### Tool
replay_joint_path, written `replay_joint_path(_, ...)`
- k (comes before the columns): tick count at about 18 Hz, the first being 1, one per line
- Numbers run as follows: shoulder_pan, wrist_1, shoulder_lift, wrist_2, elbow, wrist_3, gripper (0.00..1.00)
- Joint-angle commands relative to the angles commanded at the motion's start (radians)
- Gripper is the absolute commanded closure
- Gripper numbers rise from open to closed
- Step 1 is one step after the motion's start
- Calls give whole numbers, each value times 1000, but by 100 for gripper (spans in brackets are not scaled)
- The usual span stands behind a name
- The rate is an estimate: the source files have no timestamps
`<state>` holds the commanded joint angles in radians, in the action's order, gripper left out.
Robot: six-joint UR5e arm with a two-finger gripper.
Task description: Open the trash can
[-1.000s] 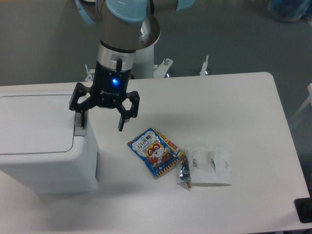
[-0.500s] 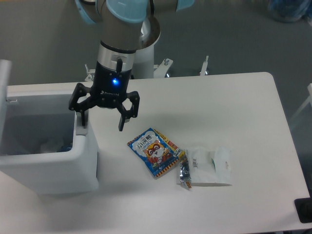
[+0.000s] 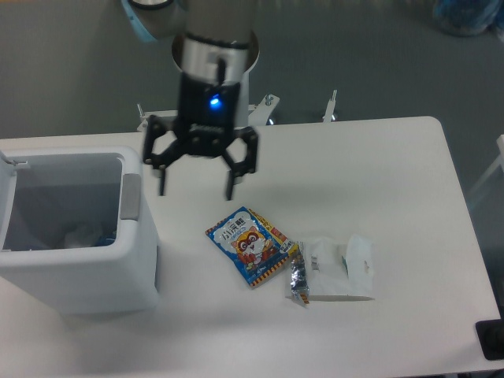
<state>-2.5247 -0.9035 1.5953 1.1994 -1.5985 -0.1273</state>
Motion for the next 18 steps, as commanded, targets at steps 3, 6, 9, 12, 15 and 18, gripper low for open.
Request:
replay_joint_path(3, -74, -2, -2, 37, 14, -98, 0)
replay_joint_path(6, -121, -9, -5, 84, -8, -236, 0)
replay_joint_path(9, -176, -6, -6, 184, -18, -331, 0)
replay_joint_path(12, -213, -9, -6, 288, -20, -428, 0)
replay_joint_path(15, -218, -11, -12, 374, -50, -608, 0)
replay_joint_path(18, -217, -9, -32, 422, -98, -696, 0)
